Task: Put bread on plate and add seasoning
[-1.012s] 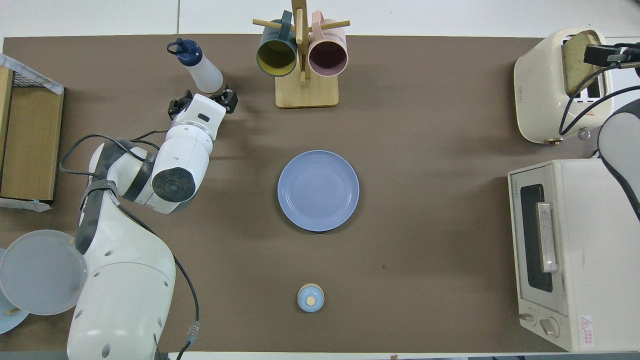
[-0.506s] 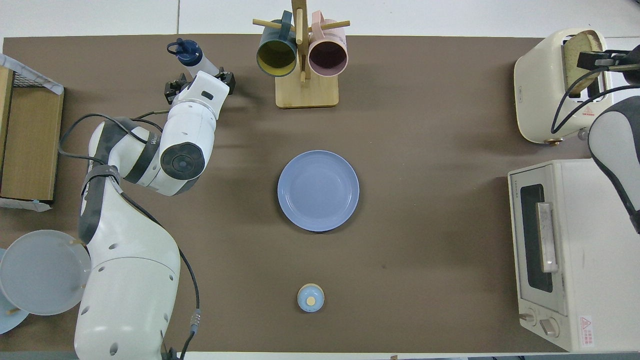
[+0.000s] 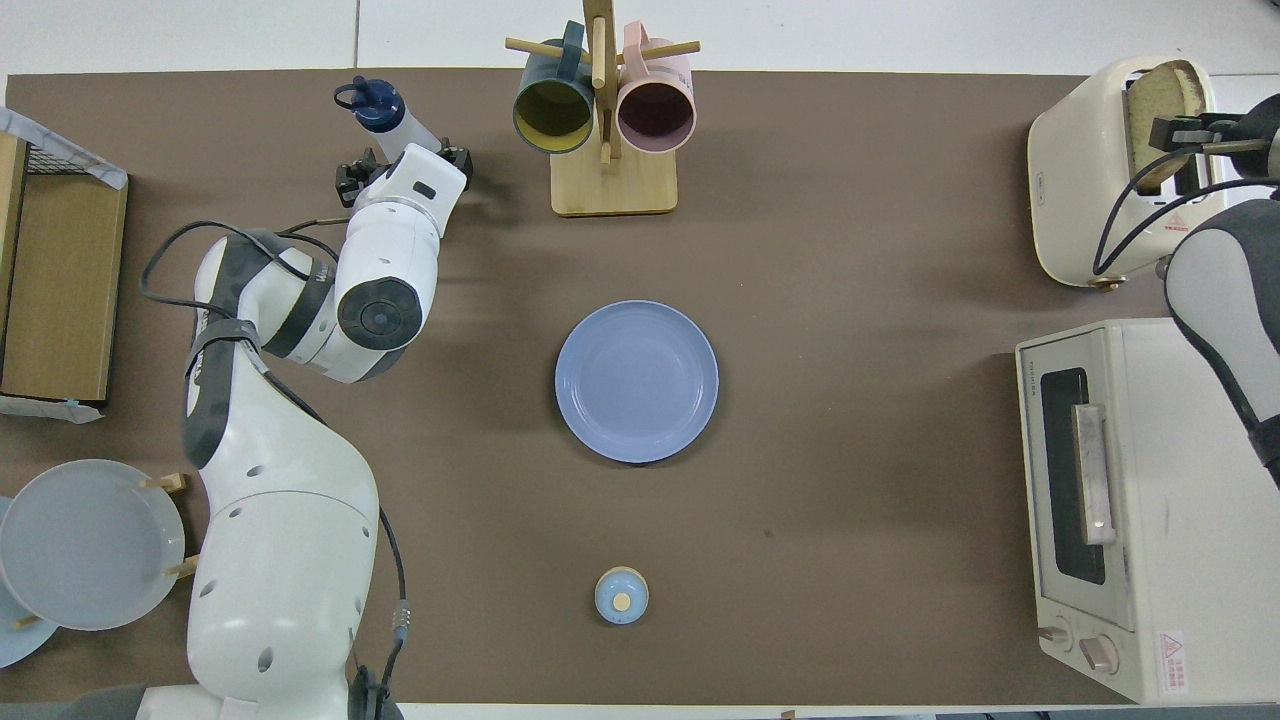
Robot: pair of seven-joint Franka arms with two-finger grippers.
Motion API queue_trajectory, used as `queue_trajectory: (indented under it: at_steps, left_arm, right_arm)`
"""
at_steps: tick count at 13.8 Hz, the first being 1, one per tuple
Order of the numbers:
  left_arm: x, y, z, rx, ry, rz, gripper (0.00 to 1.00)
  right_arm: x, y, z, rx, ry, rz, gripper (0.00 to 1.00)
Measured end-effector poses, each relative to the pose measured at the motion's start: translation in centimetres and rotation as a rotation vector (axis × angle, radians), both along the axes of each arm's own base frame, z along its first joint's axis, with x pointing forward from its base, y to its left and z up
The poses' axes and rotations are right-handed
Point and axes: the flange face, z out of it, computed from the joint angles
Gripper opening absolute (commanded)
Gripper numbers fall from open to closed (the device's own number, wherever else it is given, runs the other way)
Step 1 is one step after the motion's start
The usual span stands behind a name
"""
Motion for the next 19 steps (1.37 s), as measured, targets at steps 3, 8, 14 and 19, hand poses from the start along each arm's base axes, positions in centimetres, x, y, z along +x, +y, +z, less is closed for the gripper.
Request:
queue_trajectory:
  at_steps: [3,8,14,19]
  left_arm:
    - [1.2,1.0,-0.6,0.018,-0.01,0.005,1.0]
    - [1.5,1.3,-0.6,0.032,-0.007,-0.01,1.0]
    - [1.7,0.5,0.1,0.016,0.002,-0.018,1.0]
    - [2.2,1.6,1.4,0.047,0.067,-0.033,1.0]
  right_arm:
    - [0.0,0.0,0.1,-0.018,0.004,0.031,0.0]
    - [0.7,0.5,5.2,-0.036,0.063,0.089,0.0]
    - [1.7,7.0,8.8,-0.118,0.08,0.265,0.0]
    - [0.3,16.4,10.3,-0.053,0.141,0.333,0.0]
